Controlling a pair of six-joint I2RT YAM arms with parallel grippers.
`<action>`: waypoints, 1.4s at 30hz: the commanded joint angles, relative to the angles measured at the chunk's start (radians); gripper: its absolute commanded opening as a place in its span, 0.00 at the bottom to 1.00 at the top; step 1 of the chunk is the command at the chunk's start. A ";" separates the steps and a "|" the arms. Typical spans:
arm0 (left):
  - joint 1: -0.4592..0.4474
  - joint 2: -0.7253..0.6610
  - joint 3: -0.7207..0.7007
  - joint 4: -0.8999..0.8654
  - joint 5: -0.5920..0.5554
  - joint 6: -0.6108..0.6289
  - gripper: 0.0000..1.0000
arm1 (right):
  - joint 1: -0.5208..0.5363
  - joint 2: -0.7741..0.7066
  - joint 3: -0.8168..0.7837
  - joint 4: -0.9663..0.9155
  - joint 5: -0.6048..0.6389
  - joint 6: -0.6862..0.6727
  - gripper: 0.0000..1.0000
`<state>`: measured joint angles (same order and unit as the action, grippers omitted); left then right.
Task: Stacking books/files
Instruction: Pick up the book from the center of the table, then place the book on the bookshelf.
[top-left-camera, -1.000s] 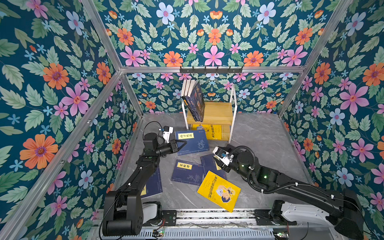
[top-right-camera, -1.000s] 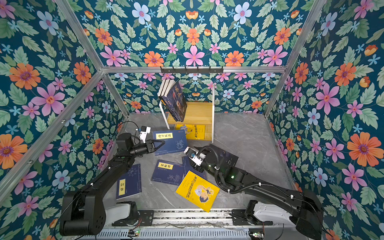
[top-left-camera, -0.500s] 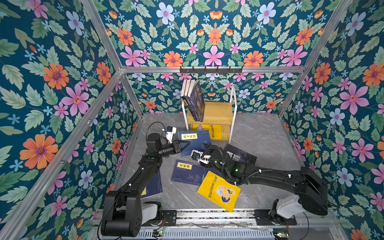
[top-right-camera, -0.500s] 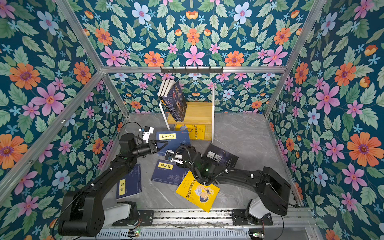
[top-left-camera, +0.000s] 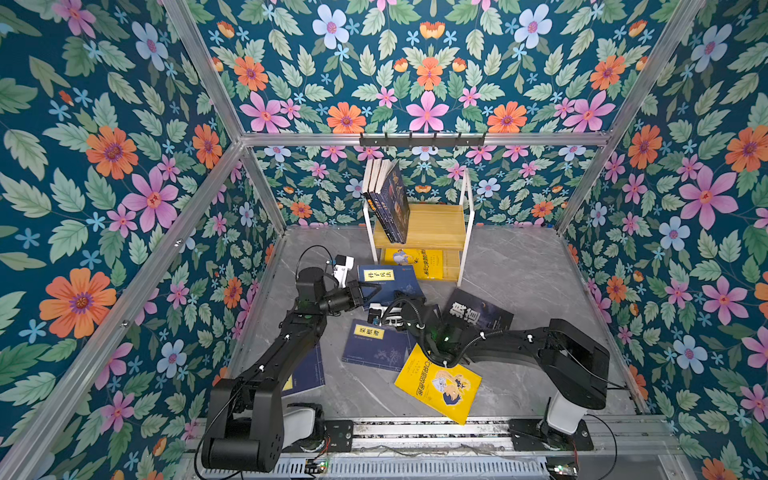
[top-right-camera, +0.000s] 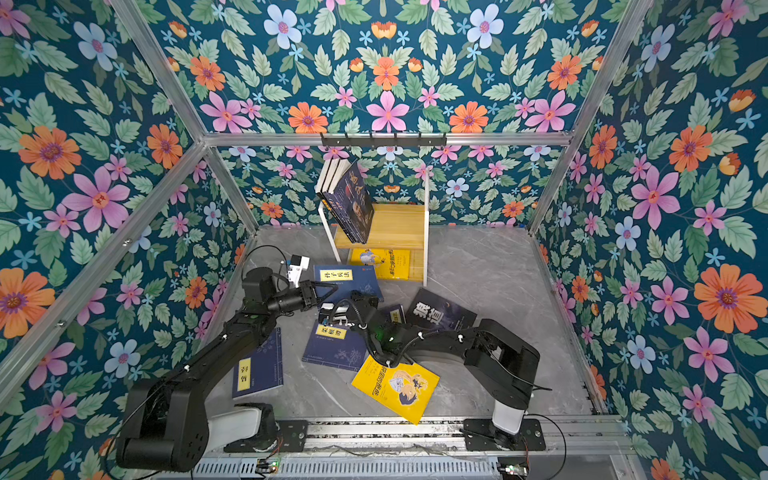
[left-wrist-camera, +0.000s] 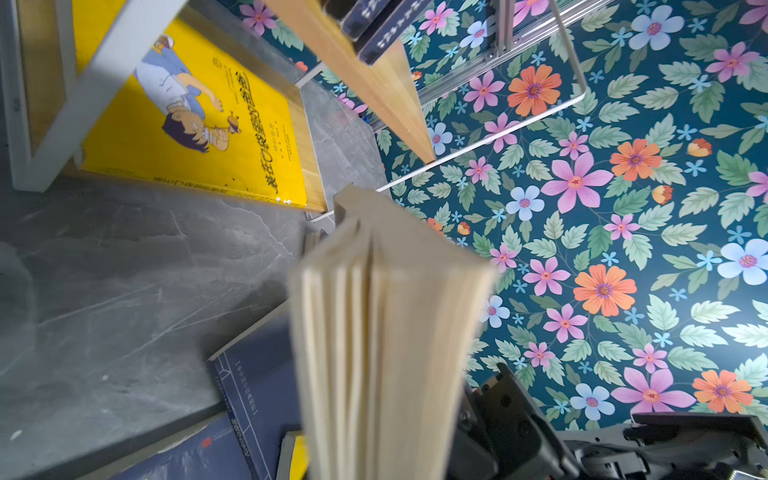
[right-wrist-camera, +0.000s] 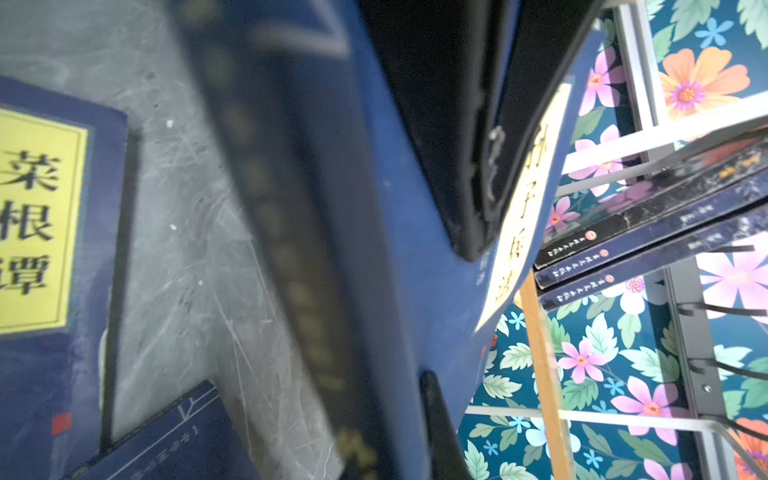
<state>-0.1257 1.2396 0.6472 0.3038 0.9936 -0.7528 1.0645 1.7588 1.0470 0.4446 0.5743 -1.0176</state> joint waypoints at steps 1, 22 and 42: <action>0.013 -0.009 0.013 0.055 0.038 0.061 0.23 | -0.003 -0.017 -0.009 0.051 0.064 0.053 0.00; 0.152 -0.116 0.245 -0.575 -0.274 0.656 1.00 | -0.076 -0.148 -0.071 -0.050 0.055 0.050 0.00; 0.247 -0.235 0.144 -0.591 -0.411 0.820 1.00 | -0.249 0.089 0.186 -0.179 -0.019 -0.024 0.00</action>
<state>0.1207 1.0103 0.7944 -0.3195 0.5758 0.0547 0.8326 1.8252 1.2030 0.2375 0.5423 -1.0161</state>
